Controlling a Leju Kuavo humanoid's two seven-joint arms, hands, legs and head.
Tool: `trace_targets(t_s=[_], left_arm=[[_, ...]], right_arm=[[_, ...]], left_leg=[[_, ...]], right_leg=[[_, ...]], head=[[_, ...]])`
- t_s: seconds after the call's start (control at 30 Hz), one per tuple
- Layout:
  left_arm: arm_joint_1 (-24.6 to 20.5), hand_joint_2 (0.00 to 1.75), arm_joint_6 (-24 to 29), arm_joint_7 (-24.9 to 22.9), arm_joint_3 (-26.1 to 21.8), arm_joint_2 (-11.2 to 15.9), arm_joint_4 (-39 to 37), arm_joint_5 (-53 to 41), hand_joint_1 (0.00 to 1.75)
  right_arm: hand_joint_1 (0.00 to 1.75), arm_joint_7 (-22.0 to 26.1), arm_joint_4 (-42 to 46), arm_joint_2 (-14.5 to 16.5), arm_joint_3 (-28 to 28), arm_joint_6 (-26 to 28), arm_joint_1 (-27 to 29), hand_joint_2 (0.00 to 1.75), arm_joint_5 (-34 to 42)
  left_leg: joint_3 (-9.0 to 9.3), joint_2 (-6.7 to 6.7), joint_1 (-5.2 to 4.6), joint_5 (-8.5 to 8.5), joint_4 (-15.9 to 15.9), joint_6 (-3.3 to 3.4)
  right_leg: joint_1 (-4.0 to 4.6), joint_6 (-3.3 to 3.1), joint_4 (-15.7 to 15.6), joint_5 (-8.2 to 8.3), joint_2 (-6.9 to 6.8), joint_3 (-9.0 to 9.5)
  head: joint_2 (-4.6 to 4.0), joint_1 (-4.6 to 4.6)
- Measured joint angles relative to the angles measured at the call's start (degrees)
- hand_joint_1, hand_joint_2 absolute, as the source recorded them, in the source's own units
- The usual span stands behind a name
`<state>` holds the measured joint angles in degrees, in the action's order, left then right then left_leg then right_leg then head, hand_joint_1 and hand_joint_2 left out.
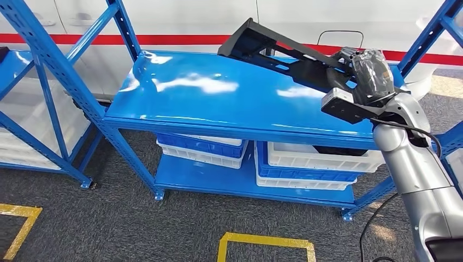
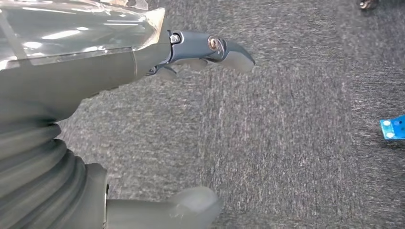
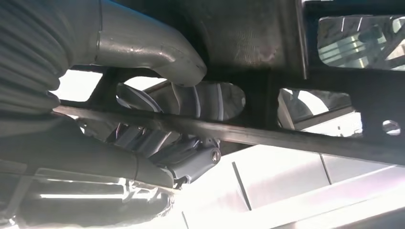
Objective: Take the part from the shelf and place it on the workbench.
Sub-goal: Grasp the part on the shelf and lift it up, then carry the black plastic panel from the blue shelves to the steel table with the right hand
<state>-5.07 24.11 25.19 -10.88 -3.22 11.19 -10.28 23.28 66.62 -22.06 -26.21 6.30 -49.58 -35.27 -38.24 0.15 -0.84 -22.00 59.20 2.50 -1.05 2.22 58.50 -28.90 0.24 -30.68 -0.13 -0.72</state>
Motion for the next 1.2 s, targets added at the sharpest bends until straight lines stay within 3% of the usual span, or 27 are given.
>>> trace_targets(t_s=[0.03, 0.1, 0.17, 0.2, 0.23, 0.27, 0.3, 0.37, 0.43, 0.5, 0.53, 0.6, 0.67, 0.7, 0.73, 0.77, 0.83, 0.9, 0.93, 0.97, 1.0, 1.03, 1.07, 1.17, 1.2], left_arm=[[0.1, 1.75, 0.0, 0.0, 0.0, 0.0, 0.0, 0.0, 0.00], [0.1, 1.75, 0.0, 0.1, 0.0, 0.0, 0.0, 0.0, 0.00], [0.1, 1.75, 0.0, 0.1, 0.0, 0.0, 0.0, -0.1, 0.00], [0.1, 1.75, 0.0, 0.1, 0.0, 0.0, 0.0, -0.1, 0.00], [0.1, 1.75, 0.0, 0.1, 0.0, 0.0, 0.0, -0.2, 0.00], [0.1, 1.75, 0.0, 0.1, 0.0, 0.0, 0.0, -0.3, 0.00], [0.1, 1.75, -0.1, 0.1, 0.0, 0.0, 0.0, -0.5, 0.00], [0.0, 1.75, -0.1, 0.0, 0.0, 0.1, 0.0, -0.7, 0.00], [-0.1, 1.75, 0.0, 0.0, 0.0, 0.1, 0.0, -0.8, 0.00], [0.0, 1.75, 0.0, 0.0, 0.0, 0.1, 0.0, -0.9, 0.00], [-0.1, 1.75, 0.0, 0.0, 0.0, 0.2, 0.0, -0.9, 0.00], [-0.1, 1.75, 0.0, 0.0, 0.0, 0.2, 0.0, -1.0, 0.00], [-0.1, 1.75, 0.0, -0.1, 0.0, 0.2, 0.0, -1.0, 0.00], [-0.1, 1.75, -0.1, -0.1, 0.0, 0.2, 0.0, -1.0, 0.00], [-0.1, 1.75, -0.1, -0.2, 0.0, 0.2, 0.0, -1.0, 0.00], [-0.1, 1.75, -0.1, -0.2, 0.0, 0.2, 0.0, -1.0, 0.00], [-0.1, 1.75, -0.3, -0.3, 0.0, 0.2, 0.0, -1.1, 0.00], [-0.2, 1.75, -0.5, -0.3, 0.0, 0.2, 0.0, -1.1, 0.00], [-0.2, 1.75, -0.5, -0.3, 0.0, 0.2, 0.0, -1.1, 0.00], [-0.1, 1.75, -0.5, -0.4, 0.0, 0.2, 0.0, -1.1, 0.00], [-0.1, 1.75, -0.5, -0.4, 0.0, 0.3, 0.0, -1.1, 0.00], [0.0, 1.75, -0.5, -0.3, 0.0, 0.4, 0.0, -1.1, 0.00], [0.0, 1.75, -0.5, -0.3, 0.0, 0.4, 0.0, -1.1, 0.00], [0.1, 1.75, -0.5, -0.3, 0.0, 0.4, 0.0, -1.2, 0.00], [0.1, 1.75, -0.6, -0.3, 0.0, 0.4, 0.0, -1.2, 0.00]], right_arm=[[1.75, 0.1, -0.1, 0.1, -0.1, 0.0, 0.0, 1.75, 0.0], [1.75, 0.2, -0.3, 0.1, -0.3, 0.0, 0.0, 1.75, 0.0], [1.75, 0.2, -0.4, 0.2, -0.4, 0.1, 0.1, 1.75, 0.0], [1.75, 0.2, -0.4, 0.2, -0.4, 0.1, 0.1, 1.75, 0.0], [1.75, 0.3, -0.5, 0.2, -0.4, 0.1, 0.3, 1.75, 0.0], [1.75, 0.3, -0.5, 0.1, -0.4, 0.1, 0.4, 1.75, 0.0], [1.75, 0.3, -0.5, 0.0, -0.4, 0.1, 0.5, 1.75, 0.0], [1.75, 0.3, -0.4, -0.2, -0.3, 0.2, 0.6, 1.75, 0.0], [1.75, 0.3, -0.4, -0.4, -0.2, 0.2, 0.6, 1.75, 0.0], [1.75, 0.3, -0.3, -0.6, -0.2, 0.3, 0.9, 1.75, 0.1], [1.75, 0.3, -0.3, -0.7, -0.2, 0.3, 1.0, 1.75, 0.1], [1.75, 0.3, -0.3, -1.0, -0.1, 0.3, 1.2, 1.75, 0.1], [1.75, 0.3, -0.3, -1.2, -0.1, 0.3, 1.5, 1.75, 0.1], [1.75, 0.3, -0.3, -1.2, -0.1, 0.3, 1.6, 1.75, 0.1], [1.75, 0.3, -0.3, -1.3, -0.1, 0.3, 1.8, 1.75, 0.1], [1.75, 0.3, -0.3, -1.3, -0.1, 0.3, 1.9, 1.75, 0.1], [1.75, 0.3, -0.3, -1.3, 0.0, 0.3, 1.9, 1.75, 0.1], [1.75, 0.3, -0.2, -1.3, 0.1, 0.3, 1.9, 1.75, 0.1], [1.75, 0.3, -0.1, -1.3, 0.1, 0.4, 1.9, 1.75, 0.1], [1.75, 0.3, 0.0, -1.3, 0.2, 0.4, 1.9, 1.75, 0.1], [1.75, 0.3, 0.0, -1.3, 0.2, 0.4, 1.9, 1.75, 0.1], [1.75, 0.3, 0.0, -1.2, 0.1, 0.4, 1.9, 1.75, 0.0], [1.75, 0.3, 0.0, -1.2, 0.1, 0.4, 2.0, 1.75, -0.1], [1.75, 0.2, 0.0, -1.1, 0.1, 0.6, 2.0, 1.75, -0.3], [1.75, 0.1, 0.0, -1.1, 0.1, 0.6, 2.0, 1.75, -0.3]], left_leg=[[-0.49, -0.13, 0.13, -0.96, 0.7, -0.35], [-2.07, -0.30, 0.57, -5.50, 4.7, -1.21], [-3.79, -0.30, 1.00, -10.13, 11.7, -1.90], [-4.04, -0.29, 1.22, -10.81, 14.2, -2.11], [-3.55, -0.29, 1.42, -10.44, 15.2, -2.24], [-2.00, -0.28, 1.59, -9.18, 14.0, -2.27], [0.53, -0.30, 1.71, -7.69, 10.9, -2.21], [5.66, -0.46, 1.67, -6.55, 3.5, -1.92], [7.58, -0.65, 1.25, -6.91, 0.0, -1.53], [7.31, -0.56, 1.00, -6.20, -0.7, -0.67], [7.03, -0.45, 0.98, -5.56, -1.0, -0.06], [6.02, -0.21, 1.02, -4.09, -1.7, 1.20], [4.42, -0.17, 0.73, -2.85, -1.7, 1.76], [3.61, -0.16, 0.59, -2.24, -1.7, 1.80], [2.75, -0.14, 0.48, -1.61, -1.6, 1.81], [1.92, -0.14, 0.41, -0.99, -1.6, 1.76], [0.38, -0.16, 0.35, 0.20, -1.3, 1.47], [-0.74, -0.24, 0.14, 1.29, -1.0, 0.98], [-1.02, -0.27, 0.03, 1.85, -1.0, 0.70], [-1.23, -0.31, -0.07, 2.41, -1.1, 0.45], [-1.43, -0.36, -0.04, 2.89, -1.2, 0.19], [-1.78, -0.40, 0.05, 2.50, -0.9, -0.10], [-2.30, -0.44, 0.19, 0.94, 0.1, -0.45], [-4.58, -0.40, 0.96, -8.08, 9.6, -1.83], [-5.04, -0.39, 1.24, -9.75, 13.2, -2.22]], right_leg=[[-0.21, -0.59, 0.0, 0.40, -0.10, -0.34], [-0.49, -1.74, -0.1, 1.33, -0.26, -1.25], [-0.44, -2.14, 0.0, 2.18, -0.32, -2.23], [-0.43, -2.06, 0.0, 2.55, -0.33, -2.70], [-0.43, -1.94, 0.1, 2.89, -0.34, -3.13], [-0.45, -1.79, 0.1, 3.20, -0.34, -3.48], [-0.47, -1.59, 0.1, 3.45, -0.34, -3.74], [-0.41, -1.01, 0.1, 3.98, -0.35, -4.15], [-0.40, -0.05, 0.0, 4.62, -0.43, -4.43], [-0.47, 0.90, -0.1, 5.15, -0.45, -4.75], [-0.41, 1.00, 0.4, 4.55, -0.40, -5.26], [-0.21, 0.34, 4.2, 1.02, -0.31, -7.10], [-0.14, -0.36, 11.5, -3.41, -0.27, -9.19], [-0.11, -0.28, 14.5, -4.49, -0.27, -9.69], [-0.10, 0.09, 16.0, -4.52, -0.27, -9.45], [-0.08, 0.62, 15.6, -3.58, -0.27, -8.29], [-0.07, 1.29, 9.5, -1.36, -0.28, -3.35], [0.29, 0.86, 1.5, -1.49, -0.23, 1.88], [0.49, 0.43, -0.7, -1.97, -0.20, 3.01], [0.71, 0.07, -1.7, -2.07, -0.16, 3.28], [0.40, -0.33, -1.6, -1.65, -0.19, 2.75], [0.15, -0.77, -1.6, -1.08, -0.27, 2.35], [-0.13, -1.33, -1.6, -0.42, -0.38, 1.92], [-0.32, -2.33, -1.6, 1.85, -0.55, -0.31], [-0.30, -2.28, -1.5, 2.55, -0.55, -1.17]], head=[[0.00, -0.10], [0.00, -0.24], [0.00, -0.33], [0.00, -0.34], [0.00, -0.33], [0.00, -0.33], [0.00, -0.34], [0.00, -0.31], [0.00, -0.30], [0.00, -0.29], [0.00, -0.25], [0.00, -0.19], [0.00, -0.20], [0.00, -0.21], [0.00, -0.22], [0.00, -0.20], [0.00, -0.20], [0.00, -0.26], [0.00, -0.30], [0.00, -0.36], [0.00, -0.38], [0.00, -0.38], [0.00, -0.45], [0.00, -0.70], [0.00, -0.72]])
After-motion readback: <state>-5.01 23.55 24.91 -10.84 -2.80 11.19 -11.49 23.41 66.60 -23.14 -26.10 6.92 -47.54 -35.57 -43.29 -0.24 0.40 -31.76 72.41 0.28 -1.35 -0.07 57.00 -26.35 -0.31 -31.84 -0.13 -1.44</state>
